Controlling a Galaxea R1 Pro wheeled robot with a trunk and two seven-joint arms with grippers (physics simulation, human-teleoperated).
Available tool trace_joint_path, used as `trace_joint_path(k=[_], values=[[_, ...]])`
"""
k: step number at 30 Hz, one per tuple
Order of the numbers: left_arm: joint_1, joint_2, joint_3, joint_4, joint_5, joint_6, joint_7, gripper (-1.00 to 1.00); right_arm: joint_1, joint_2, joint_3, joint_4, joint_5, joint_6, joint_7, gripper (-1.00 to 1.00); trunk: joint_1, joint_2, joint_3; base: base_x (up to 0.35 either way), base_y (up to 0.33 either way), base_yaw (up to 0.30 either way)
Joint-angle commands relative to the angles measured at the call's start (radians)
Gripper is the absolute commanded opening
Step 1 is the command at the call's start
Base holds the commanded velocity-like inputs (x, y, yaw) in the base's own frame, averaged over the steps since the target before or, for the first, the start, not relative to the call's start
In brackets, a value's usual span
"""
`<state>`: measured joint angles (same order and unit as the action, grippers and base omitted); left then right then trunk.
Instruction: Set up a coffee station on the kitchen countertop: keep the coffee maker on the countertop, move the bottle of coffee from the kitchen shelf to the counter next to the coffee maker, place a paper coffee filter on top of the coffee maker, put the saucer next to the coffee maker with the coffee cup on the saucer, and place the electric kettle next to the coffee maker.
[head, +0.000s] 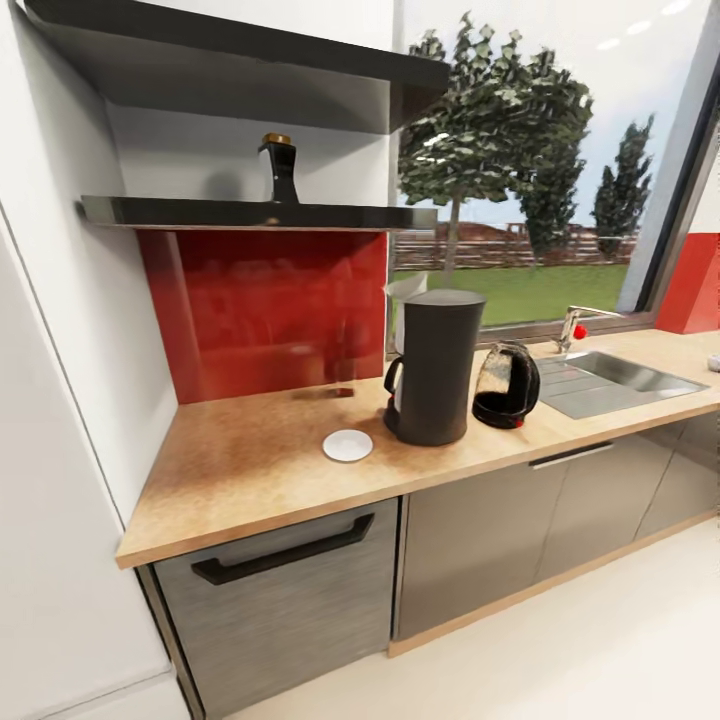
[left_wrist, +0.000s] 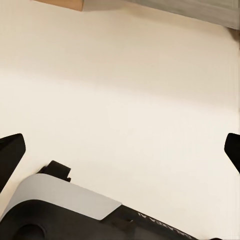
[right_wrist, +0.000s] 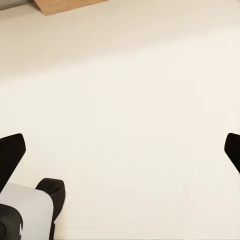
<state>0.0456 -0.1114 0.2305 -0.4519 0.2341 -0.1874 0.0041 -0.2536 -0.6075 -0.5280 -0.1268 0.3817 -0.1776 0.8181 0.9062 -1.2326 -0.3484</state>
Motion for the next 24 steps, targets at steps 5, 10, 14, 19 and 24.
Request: trace_joint_path(k=[5, 10, 14, 19, 24], values=[[0.001, -0.001, 0.0, -0.002, 0.008, 0.0, 0.0, 1.0, -0.001, 0.001, -0.007, 0.001, 0.011, -0.006, -0.001, 1.0, 0.0, -0.001, -0.001, 0.0, -0.25, 0.039], [0.001, -0.001, 0.001, -0.002, 0.008, -0.001, 0.0, 1.0, -0.001, 0.002, -0.007, 0.001, 0.011, -0.008, -0.002, 1.0, 0.0, -0.001, -0.003, 0.0, -0.103, 0.217], [0.001, -0.001, 0.0, -0.002, 0.009, 0.0, 0.0, 1.0, -0.001, 0.002, -0.007, 0.001, 0.011, -0.008, -0.001, 1.0, 0.0, -0.001, -0.003, 0.0, -0.096, 0.108], [0.001, -0.001, 0.0, -0.002, 0.009, 0.0, 0.001, 1.0, -0.001, 0.002, -0.007, 0.001, 0.011, -0.009, -0.002, 1.0, 0.0, -0.001, -0.003, 0.0, -0.237, 0.088], [0.0, -0.001, 0.0, -0.002, 0.008, -0.001, 0.001, 1.0, -0.001, 0.002, -0.007, 0.001, 0.011, -0.01, -0.002, 1.0, 0.0, -0.001, -0.003, 0.0, -0.075, 0.255]])
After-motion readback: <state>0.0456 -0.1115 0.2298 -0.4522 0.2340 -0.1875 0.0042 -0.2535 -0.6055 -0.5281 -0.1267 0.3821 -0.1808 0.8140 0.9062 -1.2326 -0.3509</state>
